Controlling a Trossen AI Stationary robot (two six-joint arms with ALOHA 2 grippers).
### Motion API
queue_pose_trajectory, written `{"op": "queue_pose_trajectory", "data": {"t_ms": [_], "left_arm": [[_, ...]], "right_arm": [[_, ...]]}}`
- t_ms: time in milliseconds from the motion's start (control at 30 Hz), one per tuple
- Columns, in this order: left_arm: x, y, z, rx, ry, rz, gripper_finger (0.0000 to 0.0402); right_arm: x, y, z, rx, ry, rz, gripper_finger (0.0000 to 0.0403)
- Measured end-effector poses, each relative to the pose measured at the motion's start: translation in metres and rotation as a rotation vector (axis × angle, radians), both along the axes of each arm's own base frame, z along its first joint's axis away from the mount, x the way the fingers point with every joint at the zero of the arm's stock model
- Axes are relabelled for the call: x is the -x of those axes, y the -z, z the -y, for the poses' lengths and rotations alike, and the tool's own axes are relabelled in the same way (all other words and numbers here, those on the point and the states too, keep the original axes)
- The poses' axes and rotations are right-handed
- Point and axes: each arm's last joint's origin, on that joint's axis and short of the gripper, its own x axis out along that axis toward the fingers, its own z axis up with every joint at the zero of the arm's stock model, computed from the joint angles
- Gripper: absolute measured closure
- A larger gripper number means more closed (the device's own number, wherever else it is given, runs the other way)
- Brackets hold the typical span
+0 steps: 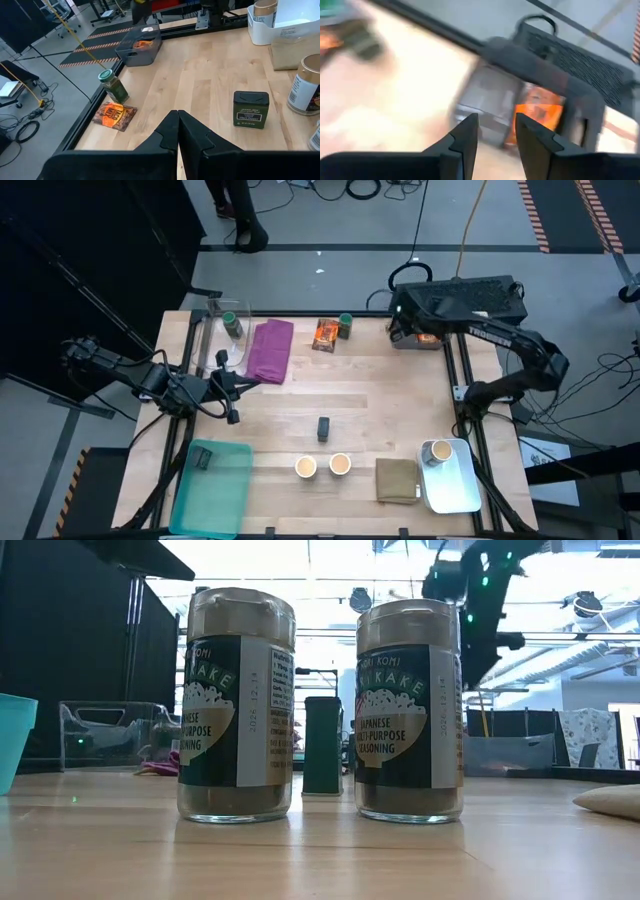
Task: Sort spices by type
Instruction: Put the left golden seasoning bottle into the white bin
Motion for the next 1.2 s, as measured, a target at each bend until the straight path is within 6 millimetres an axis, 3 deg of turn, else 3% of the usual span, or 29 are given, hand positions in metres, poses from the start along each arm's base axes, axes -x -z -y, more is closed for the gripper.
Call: {"op": "queue_pose_trajectory", "data": {"t_ms": [433, 667, 900, 1200], "left_arm": [[0.000, -0.001, 0.000, 0.004, 0.000, 0.010, 0.0391], [-0.001, -0.001, 0.000, 0.012, -0.002, 0.018, 0.0391], [-0.004, -0.006, 0.002, 0.051, -0.007, 0.078, 0.0391], [-0.016, -0.012, 0.006, 0.118, -0.015, 0.188, 0.0391]], "right_arm": [[-0.060, -0.014, -0.129, 0.075, -0.571, 0.174, 0.0289], [-0.075, -0.021, -0.191, 0.154, -0.893, 0.271, 0.0289], [-0.073, -0.022, -0.225, 0.195, -1.034, 0.286, 0.0289], [-0.067, -0.026, -0.242, 0.295, -1.150, 0.242, 0.0289]]}}
